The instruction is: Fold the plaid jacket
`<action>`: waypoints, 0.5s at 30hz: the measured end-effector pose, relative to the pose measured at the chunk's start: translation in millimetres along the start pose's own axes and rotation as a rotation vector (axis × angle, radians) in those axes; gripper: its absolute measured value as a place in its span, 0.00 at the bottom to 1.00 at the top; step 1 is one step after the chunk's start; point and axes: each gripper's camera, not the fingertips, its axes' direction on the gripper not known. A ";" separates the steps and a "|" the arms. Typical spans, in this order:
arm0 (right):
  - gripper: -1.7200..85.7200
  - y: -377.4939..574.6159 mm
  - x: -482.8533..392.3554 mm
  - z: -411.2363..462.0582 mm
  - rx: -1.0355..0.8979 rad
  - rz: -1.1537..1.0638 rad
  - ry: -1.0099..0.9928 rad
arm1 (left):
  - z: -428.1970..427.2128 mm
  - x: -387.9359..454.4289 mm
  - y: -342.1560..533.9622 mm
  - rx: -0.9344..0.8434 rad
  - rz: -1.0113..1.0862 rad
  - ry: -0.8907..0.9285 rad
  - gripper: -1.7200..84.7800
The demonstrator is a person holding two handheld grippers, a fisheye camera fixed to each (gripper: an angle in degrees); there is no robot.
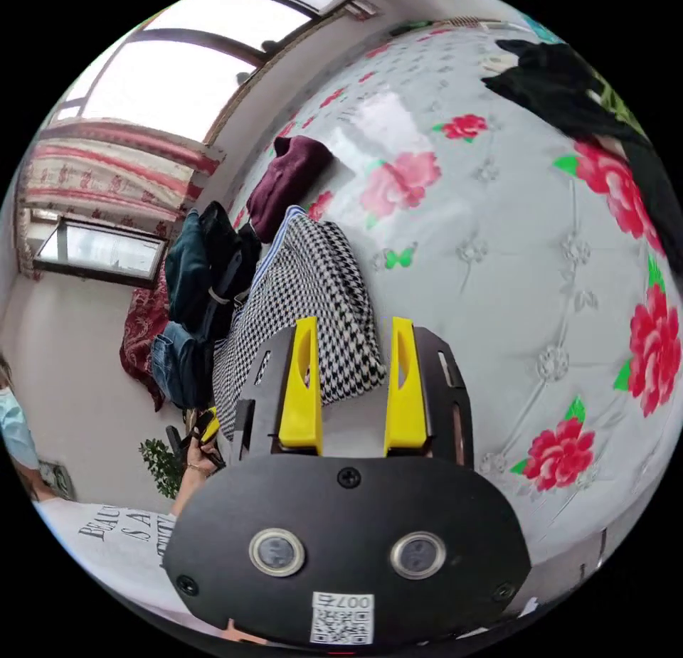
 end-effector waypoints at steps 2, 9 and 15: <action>0.13 13.0 30.2 20.4 -0.080 0.112 -0.111 | 27.2 -3.6 4.0 -0.079 -0.013 0.008 0.14; 0.09 1.8 58.7 48.0 -0.085 0.239 -0.270 | 25.8 -15.1 20.3 -0.084 -0.059 0.121 0.08; 0.06 30.3 74.3 2.7 -0.066 0.163 -0.298 | -7.5 18.1 73.4 0.039 0.115 -0.122 0.11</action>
